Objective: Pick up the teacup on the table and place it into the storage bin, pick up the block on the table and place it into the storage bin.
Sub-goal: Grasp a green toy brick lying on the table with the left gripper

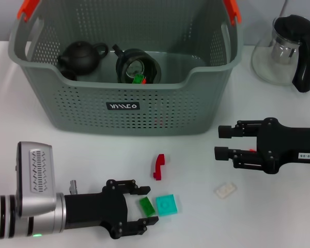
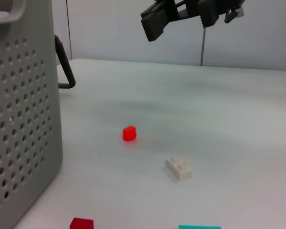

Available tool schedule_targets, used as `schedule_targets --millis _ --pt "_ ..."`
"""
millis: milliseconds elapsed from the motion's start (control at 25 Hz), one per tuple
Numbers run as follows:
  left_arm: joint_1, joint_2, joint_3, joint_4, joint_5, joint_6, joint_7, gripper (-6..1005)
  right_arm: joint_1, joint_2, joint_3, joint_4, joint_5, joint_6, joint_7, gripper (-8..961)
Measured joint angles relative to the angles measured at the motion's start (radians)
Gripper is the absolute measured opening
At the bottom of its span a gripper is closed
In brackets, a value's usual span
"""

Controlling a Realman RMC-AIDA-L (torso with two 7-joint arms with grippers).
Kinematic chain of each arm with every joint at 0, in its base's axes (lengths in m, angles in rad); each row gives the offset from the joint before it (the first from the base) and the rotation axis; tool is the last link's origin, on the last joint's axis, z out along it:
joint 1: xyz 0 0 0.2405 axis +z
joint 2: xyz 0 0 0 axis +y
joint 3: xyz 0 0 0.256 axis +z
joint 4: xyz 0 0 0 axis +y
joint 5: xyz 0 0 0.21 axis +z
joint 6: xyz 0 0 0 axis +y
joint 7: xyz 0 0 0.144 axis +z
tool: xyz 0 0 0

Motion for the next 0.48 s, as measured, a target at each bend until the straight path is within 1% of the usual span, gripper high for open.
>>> schedule_targets --millis 480 --pt "0.0 0.0 0.003 -0.003 0.008 -0.017 0.003 647 -0.003 -0.001 0.0 0.002 0.0 0.005 0.001 593"
